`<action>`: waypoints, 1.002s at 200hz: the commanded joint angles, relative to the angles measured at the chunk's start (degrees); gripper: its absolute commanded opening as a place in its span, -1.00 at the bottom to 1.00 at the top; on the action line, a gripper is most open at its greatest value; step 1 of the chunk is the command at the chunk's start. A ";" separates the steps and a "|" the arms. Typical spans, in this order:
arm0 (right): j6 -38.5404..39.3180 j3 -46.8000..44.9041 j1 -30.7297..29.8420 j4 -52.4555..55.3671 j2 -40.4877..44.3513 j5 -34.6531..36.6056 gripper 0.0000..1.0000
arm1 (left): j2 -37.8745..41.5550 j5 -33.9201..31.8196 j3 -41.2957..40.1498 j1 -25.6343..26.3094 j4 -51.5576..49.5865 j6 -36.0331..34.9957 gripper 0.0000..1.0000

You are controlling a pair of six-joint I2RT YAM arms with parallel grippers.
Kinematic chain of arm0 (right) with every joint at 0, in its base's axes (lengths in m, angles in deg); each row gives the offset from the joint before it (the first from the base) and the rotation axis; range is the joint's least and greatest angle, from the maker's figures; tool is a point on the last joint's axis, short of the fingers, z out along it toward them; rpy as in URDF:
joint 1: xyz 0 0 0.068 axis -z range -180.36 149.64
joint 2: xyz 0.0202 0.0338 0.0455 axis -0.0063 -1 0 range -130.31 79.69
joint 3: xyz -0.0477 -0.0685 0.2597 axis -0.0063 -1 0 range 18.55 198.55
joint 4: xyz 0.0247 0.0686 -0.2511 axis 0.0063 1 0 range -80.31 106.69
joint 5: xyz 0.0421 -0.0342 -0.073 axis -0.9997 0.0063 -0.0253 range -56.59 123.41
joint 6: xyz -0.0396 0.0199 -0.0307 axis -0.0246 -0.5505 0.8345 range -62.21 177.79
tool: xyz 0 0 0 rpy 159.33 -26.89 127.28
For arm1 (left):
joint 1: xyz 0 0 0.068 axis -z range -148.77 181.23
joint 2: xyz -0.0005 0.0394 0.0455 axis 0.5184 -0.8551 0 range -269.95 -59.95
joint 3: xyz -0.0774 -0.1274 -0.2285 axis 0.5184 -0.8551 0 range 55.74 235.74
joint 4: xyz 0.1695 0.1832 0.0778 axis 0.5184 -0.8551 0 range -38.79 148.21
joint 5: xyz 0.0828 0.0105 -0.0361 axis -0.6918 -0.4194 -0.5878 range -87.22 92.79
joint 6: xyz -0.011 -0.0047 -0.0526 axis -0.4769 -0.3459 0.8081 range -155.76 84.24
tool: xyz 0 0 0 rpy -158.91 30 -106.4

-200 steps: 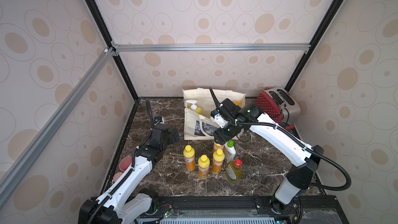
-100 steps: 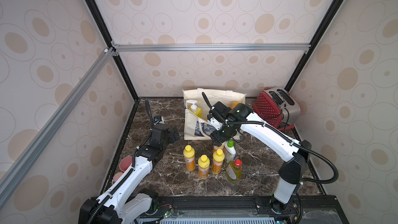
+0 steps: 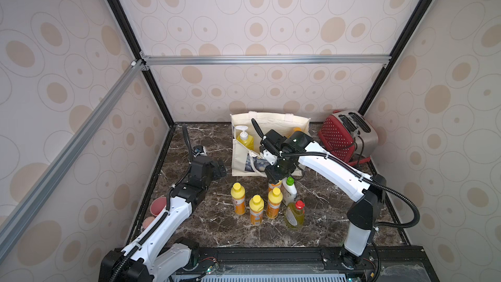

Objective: Pack dish soap into the shopping bag
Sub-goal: Pick up the bottle of dish soap at the center of the board.

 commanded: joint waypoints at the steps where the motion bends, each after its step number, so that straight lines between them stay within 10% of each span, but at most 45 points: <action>1: 0.45 2.65 -0.68 2.40 -0.65 1.54 -0.29 | 0.34 -1.22 0.02 -0.09 0.75 0.79 0.99; 155: 7.29 43.25 0.30 12.81 -2.73 -5.27 -0.72 | -6.31 12.14 30.65 0.00 -16.12 -1.39 0.99; 200: 6.01 41.41 2.16 1.80 3.39 -12.31 -0.73 | -14.59 13.72 37.07 0.28 -17.22 -1.78 0.99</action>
